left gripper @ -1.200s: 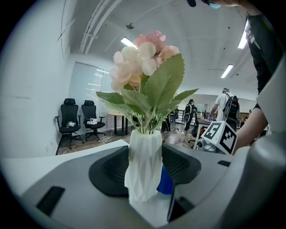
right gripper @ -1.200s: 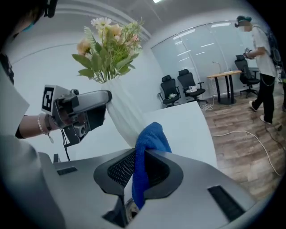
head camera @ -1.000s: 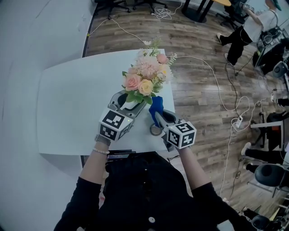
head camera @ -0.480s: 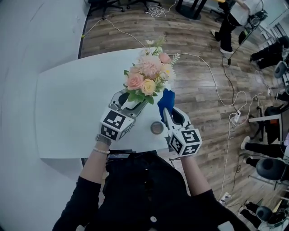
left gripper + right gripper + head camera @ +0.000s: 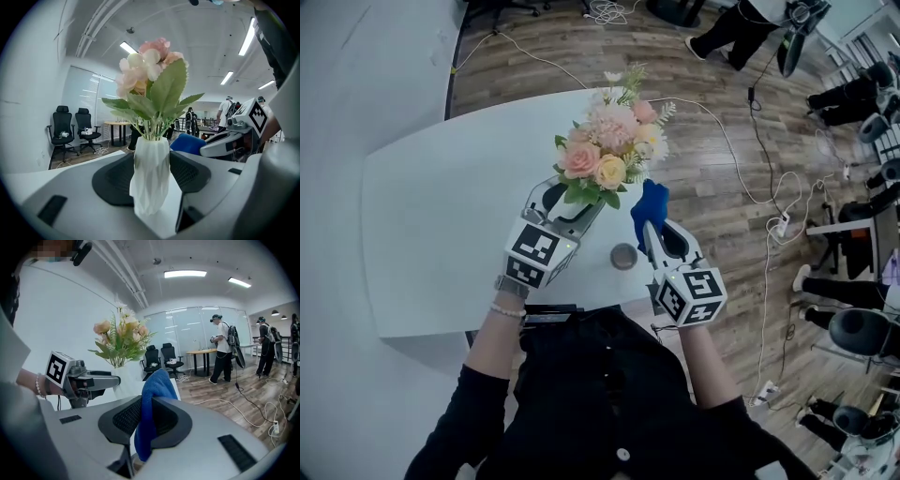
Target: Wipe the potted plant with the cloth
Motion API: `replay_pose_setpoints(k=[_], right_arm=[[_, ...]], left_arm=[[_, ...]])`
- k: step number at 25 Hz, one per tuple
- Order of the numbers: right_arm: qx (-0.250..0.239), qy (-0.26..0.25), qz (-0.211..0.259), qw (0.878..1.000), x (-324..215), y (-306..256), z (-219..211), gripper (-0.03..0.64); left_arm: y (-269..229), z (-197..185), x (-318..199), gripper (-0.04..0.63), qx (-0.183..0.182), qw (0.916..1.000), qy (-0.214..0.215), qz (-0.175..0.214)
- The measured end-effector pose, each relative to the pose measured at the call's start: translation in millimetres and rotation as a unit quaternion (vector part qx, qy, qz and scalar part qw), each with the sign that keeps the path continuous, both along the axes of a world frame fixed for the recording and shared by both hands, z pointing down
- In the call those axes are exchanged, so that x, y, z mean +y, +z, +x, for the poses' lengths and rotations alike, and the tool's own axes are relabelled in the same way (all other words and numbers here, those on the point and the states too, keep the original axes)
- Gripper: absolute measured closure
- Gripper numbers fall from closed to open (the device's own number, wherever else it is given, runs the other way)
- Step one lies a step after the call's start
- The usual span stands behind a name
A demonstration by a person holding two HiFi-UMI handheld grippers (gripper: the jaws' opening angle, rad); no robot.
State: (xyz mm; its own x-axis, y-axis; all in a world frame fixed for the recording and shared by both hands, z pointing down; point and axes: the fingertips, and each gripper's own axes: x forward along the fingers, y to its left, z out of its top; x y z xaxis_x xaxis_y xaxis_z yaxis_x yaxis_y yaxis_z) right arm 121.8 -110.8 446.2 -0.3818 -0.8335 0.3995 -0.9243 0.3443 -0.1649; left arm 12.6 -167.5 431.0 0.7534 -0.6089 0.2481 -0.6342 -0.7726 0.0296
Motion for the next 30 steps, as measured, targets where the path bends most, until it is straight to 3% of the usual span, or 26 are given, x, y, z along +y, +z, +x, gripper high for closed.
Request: replay_pose_setpoints(k=[13,23,26,30], right_arm=[[0.002,0.013,-0.007,1.000,10,3,-4,0.543],[0.003,-0.004,0.011,1.000,7,-9,-11,0.543],[0.004,-0.016,0.017,1.000,8,-15,-15,0.543],[0.008,-0.032,0.024,0.999,10,-21,-17,0.543]], left_arm=[[0,-5,6,0.354,0.006,0.9999,0.010,0.002],[-10,-27,23,0.356,-0.004,0.9999,-0.005,0.010],[-13,-36,30,0.388,-0.017,0.9997,-0.011,0.014],[-19,-45,38,0.493,-0.024,0.9990,-0.033,0.019]])
